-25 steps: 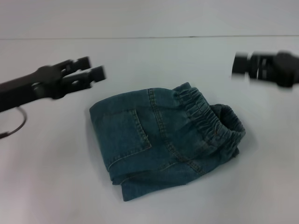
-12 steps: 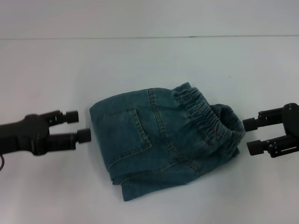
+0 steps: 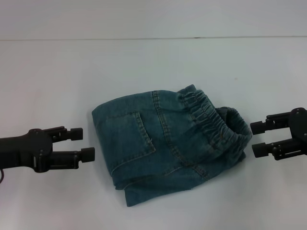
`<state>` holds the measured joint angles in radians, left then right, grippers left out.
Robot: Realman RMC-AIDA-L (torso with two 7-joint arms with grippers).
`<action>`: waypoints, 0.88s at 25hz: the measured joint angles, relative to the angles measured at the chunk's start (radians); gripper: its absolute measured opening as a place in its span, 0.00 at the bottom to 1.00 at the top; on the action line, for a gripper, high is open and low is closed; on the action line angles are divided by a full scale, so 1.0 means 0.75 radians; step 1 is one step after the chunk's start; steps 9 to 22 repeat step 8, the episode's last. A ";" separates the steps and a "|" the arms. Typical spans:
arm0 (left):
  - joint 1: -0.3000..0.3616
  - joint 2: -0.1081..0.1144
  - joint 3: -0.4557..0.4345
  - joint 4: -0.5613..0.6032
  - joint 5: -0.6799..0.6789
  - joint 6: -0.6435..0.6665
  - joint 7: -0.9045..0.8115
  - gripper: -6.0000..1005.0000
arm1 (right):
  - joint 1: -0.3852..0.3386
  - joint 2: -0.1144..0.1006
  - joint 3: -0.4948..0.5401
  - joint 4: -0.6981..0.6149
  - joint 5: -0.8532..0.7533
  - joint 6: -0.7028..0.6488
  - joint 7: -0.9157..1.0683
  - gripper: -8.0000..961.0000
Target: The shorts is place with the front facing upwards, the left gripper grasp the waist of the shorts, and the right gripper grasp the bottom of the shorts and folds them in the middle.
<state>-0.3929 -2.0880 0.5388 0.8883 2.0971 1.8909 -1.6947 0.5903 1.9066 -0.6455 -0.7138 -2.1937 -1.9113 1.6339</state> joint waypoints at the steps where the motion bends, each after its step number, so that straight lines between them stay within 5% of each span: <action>1: 0.000 0.000 0.001 0.000 0.001 0.000 0.000 0.93 | -0.002 0.001 0.000 0.000 0.000 0.006 0.000 0.81; 22: -0.010 0.002 0.003 -0.002 0.002 0.002 -0.002 0.93 | -0.004 0.005 -0.002 -0.001 0.000 0.026 0.003 0.81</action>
